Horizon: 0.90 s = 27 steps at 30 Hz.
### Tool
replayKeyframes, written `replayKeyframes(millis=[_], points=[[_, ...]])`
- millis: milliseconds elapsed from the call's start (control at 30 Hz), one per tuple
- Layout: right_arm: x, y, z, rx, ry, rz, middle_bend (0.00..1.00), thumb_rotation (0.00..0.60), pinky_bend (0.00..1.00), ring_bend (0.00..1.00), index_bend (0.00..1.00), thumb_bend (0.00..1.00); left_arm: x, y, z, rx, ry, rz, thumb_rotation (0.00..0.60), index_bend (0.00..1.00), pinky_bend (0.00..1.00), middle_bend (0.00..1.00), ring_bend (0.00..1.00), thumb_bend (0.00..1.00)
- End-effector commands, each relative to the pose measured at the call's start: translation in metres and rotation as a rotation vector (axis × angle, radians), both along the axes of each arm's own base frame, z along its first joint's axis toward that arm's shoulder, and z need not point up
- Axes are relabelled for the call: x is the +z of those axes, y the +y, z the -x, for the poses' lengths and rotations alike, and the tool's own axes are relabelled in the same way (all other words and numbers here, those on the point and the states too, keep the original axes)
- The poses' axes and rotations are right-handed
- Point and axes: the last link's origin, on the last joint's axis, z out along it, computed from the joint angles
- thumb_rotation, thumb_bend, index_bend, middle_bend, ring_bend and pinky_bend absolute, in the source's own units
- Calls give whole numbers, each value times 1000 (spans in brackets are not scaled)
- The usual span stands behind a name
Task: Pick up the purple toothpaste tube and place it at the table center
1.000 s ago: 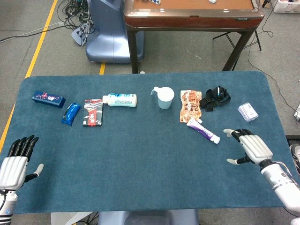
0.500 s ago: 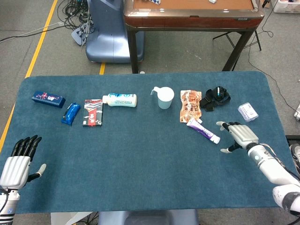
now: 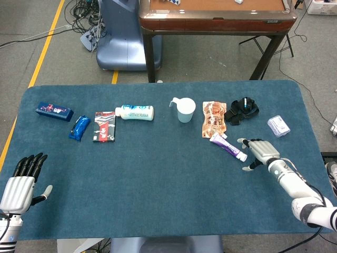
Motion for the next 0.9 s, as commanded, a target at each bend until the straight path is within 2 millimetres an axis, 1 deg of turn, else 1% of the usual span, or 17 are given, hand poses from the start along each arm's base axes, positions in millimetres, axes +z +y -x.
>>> replayKeyframes(millis=[33, 233, 400, 533, 667, 700, 900], points=[[-4, -1, 0, -1, 2, -9, 259, 600, 118, 160, 118, 0, -1, 0, 0, -1, -1, 2, 600, 12, 21, 54, 31, 264], [-11, 6, -2, 4, -4, -36, 259, 600, 118, 160, 118, 0, 0, -2, 0, 2, -6, 0, 600, 12, 21, 54, 30, 263], [-16, 19, -9, 26, -26, -67, 260, 600, 118, 160, 118, 0, 0, -2, 0, 1, -10, 2, 600, 12, 21, 54, 30, 263], [-23, 30, -23, 68, -55, -102, 260, 600, 118, 160, 118, 0, -1, -2, 0, -4, -16, 4, 600, 12, 21, 54, 31, 263], [-28, 36, -36, 110, -75, -123, 260, 600, 118, 160, 118, 0, 0, -3, 1, -4, -18, 3, 600, 12, 21, 54, 31, 263], [-33, 38, -46, 133, -94, -142, 260, 600, 118, 160, 118, 0, 1, -3, 2, -1, -21, -2, 600, 12, 21, 54, 31, 263], [-50, 41, -76, 204, -140, -199, 259, 600, 118, 160, 118, 0, 4, -8, 7, 14, -27, -15, 600, 12, 21, 54, 30, 263]])
